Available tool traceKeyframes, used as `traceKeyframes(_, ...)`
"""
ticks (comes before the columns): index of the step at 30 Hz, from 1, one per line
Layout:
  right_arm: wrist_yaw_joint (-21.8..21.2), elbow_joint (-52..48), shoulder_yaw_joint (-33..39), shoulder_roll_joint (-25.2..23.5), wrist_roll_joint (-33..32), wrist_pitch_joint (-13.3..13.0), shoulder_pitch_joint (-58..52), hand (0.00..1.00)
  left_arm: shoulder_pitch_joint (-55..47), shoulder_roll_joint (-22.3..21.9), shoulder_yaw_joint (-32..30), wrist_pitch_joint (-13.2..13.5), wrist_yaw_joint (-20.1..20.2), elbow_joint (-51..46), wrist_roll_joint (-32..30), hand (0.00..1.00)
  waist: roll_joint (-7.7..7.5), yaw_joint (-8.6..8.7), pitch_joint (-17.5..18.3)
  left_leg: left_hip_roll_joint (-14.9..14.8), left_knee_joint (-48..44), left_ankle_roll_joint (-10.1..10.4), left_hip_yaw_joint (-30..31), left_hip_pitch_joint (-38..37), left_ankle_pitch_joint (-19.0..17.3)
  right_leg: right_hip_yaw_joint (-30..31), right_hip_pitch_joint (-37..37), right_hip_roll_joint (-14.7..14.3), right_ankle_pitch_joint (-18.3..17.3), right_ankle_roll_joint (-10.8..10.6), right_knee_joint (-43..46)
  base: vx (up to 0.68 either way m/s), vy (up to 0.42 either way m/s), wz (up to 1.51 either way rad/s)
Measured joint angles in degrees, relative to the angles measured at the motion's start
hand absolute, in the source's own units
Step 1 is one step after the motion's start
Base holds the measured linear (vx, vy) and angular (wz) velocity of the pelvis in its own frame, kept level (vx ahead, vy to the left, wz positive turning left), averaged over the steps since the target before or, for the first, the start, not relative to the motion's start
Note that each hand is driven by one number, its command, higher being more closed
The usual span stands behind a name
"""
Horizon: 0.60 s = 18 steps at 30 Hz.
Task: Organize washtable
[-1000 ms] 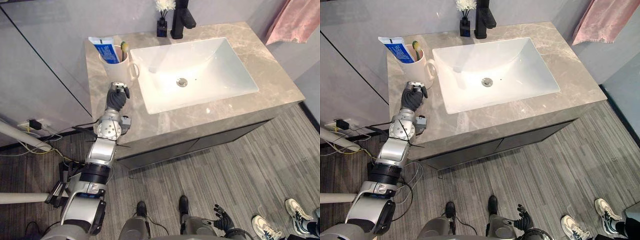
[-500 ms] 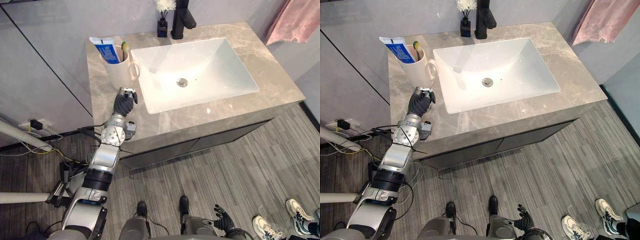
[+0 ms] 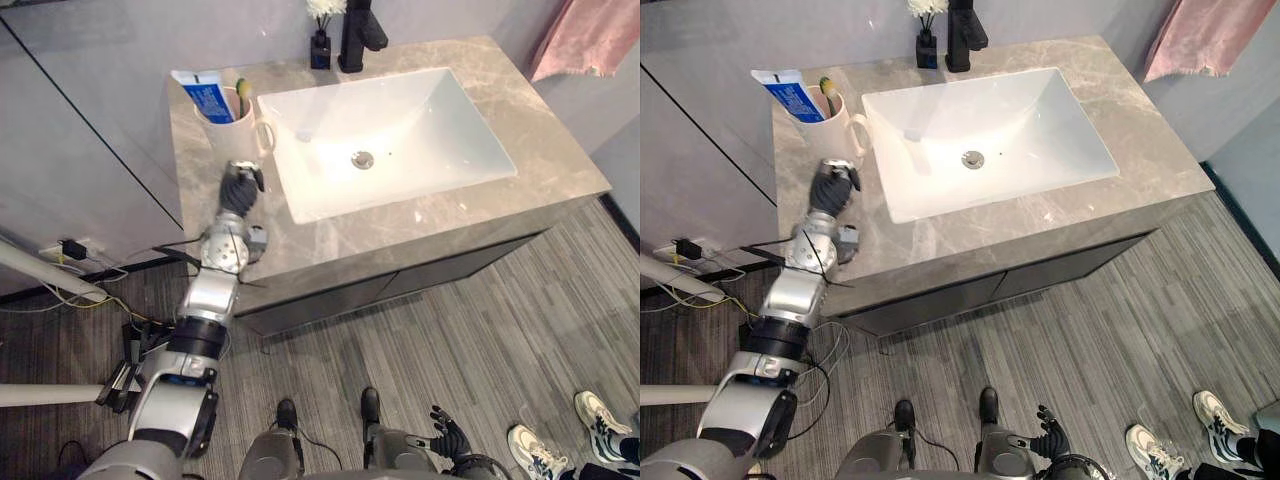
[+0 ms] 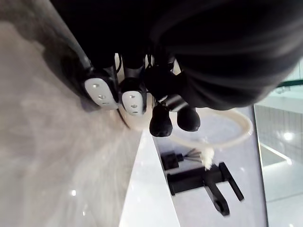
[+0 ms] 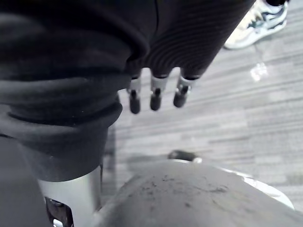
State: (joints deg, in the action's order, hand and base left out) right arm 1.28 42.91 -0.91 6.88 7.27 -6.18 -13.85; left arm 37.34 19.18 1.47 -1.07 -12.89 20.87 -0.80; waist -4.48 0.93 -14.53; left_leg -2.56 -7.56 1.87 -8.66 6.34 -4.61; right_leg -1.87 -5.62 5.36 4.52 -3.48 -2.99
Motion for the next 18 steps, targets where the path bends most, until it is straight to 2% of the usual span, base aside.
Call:
traceKeyframes(4, 0.02, -0.02, -0.39, 0.01, -0.02, 0.03, -0.02, 0.0, 4.05, 1.9, -0.03, -0.01, -1.02, 0.16, 0.16, 1.0, -0.69, 0.01, -1.94, -0.36, -0.77, 0.04, -0.01, 1.11, -0.05, 0.15, -0.68, -0.33, 0.35, 0.01, 0.04, -0.02, -0.007, -0.02)
traceKeyframes(13, 0.06, -2.62, -0.88, 0.24, -0.08, -0.16, -0.02, 0.0, 11.24, 1.93, 0.06, 0.02, -2.26, 1.77, 0.48, 1.0, -1.32, 0.14, -6.04, -0.35, -2.0, 0.02, 0.49, 2.34, -0.05, 0.33, -1.72, -0.3, 0.42, -0.03, 1.27, -0.03, 0.005, 0.0)
traceKeyframes(18, 0.16, -3.91, -0.94, 0.33, -0.22, -0.21, -0.02, 0.0, 12.44, 2.49, 0.21, 0.09, -2.42, 1.87, 1.28, 1.0, -1.65, 0.78, -7.67, -0.38, -2.65, 0.0, 0.56, 3.35, -0.05, 0.35, -2.7, -0.29, 0.44, -0.05, 1.75, -0.03, 0.007, 0.0)
